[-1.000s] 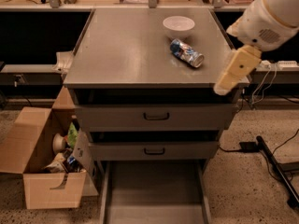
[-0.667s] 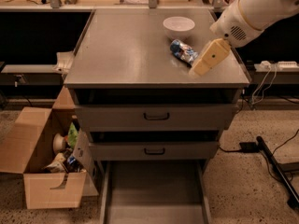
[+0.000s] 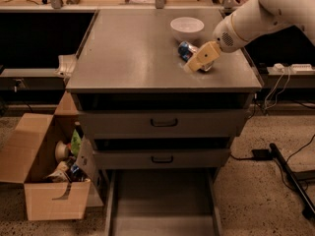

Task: Place redbull can into bottom drawer

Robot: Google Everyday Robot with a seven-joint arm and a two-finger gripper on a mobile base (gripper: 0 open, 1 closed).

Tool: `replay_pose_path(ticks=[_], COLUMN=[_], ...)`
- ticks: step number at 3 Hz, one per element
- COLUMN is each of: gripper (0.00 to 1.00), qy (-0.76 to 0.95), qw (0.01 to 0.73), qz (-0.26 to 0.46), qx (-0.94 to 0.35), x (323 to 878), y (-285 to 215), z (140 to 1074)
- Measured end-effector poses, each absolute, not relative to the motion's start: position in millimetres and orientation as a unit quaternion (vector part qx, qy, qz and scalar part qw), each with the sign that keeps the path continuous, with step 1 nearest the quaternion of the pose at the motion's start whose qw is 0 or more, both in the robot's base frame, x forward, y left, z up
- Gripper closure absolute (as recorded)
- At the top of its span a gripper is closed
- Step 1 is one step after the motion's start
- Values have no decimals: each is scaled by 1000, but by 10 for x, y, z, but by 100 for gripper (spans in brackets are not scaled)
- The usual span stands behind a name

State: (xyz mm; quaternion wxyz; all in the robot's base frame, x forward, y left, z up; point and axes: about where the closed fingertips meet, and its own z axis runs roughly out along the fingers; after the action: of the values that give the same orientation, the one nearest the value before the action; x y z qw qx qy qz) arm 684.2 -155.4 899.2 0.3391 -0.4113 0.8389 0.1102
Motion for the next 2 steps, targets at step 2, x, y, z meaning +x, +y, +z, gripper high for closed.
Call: replay_pose_path(ticks=[2], gripper=[0], qy=[837], qw=[360], qz=[113], qx=[-397], x=[7018], y=[-1550], z=[8912])
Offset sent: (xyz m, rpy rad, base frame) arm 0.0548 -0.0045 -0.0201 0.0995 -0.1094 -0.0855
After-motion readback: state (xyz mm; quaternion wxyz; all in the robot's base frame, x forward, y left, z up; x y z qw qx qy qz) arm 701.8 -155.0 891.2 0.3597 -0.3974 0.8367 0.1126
